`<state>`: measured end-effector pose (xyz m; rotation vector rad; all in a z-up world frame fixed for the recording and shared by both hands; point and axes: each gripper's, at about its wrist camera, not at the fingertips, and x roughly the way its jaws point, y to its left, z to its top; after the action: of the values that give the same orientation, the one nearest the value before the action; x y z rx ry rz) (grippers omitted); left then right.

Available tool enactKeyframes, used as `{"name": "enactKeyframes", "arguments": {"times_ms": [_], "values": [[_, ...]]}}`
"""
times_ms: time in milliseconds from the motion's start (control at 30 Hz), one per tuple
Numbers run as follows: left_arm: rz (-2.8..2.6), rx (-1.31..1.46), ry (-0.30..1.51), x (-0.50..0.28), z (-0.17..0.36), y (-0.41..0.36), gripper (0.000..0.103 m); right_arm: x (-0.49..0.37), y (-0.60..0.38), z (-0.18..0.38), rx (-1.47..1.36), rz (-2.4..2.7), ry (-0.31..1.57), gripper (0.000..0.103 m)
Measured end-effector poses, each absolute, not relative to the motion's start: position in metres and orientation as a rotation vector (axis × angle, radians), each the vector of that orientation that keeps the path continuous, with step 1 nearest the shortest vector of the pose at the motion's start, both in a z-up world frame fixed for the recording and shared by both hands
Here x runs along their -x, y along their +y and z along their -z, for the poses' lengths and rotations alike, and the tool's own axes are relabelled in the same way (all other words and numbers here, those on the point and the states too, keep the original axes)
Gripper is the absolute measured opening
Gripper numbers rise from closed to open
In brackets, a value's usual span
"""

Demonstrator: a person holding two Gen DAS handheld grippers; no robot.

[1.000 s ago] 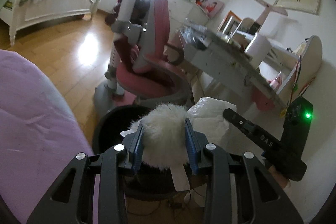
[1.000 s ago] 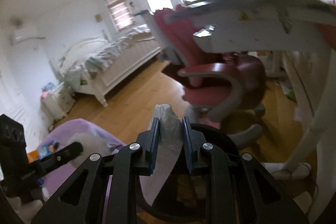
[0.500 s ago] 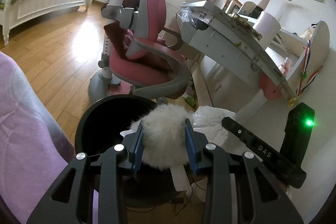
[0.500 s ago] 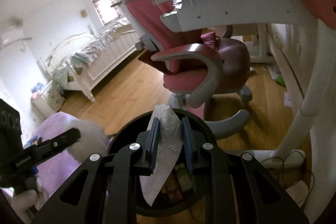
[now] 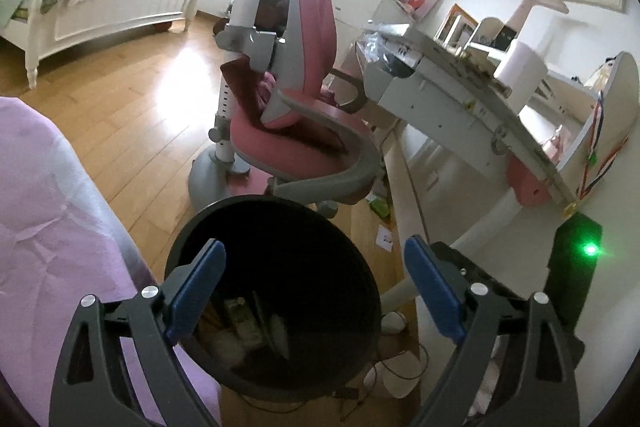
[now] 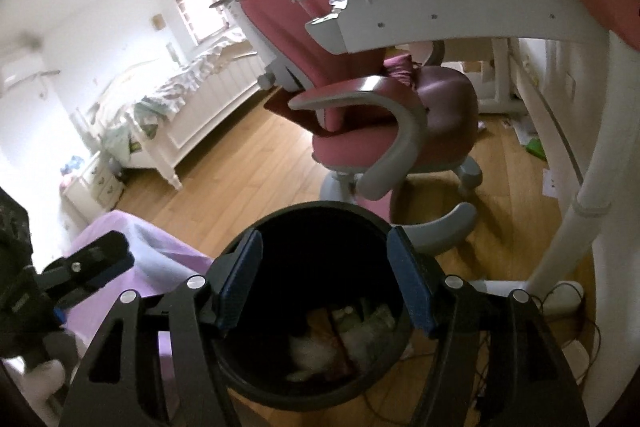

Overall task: Collect trash
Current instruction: 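Carry both items to the black bin and open both tools to drop them, then grasp the beige paper packet with the left tool while the right tool grasps the orange wrapper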

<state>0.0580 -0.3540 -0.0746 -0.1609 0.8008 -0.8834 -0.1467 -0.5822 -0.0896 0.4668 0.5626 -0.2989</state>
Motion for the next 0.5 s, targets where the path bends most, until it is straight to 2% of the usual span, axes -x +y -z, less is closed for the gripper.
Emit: {"name": "enactKeyframes", "arguments": {"times_ms": [267, 500], "values": [[0.839, 0.229, 0.736, -0.055, 0.052, -0.304, 0.091, 0.126, -0.548, 0.082, -0.419, 0.235, 0.591, 0.065], [0.697, 0.336, 0.64, -0.055, 0.031, -0.21, 0.091, 0.097, -0.486, 0.066, -0.347, 0.106, 0.612, 0.065]]}}
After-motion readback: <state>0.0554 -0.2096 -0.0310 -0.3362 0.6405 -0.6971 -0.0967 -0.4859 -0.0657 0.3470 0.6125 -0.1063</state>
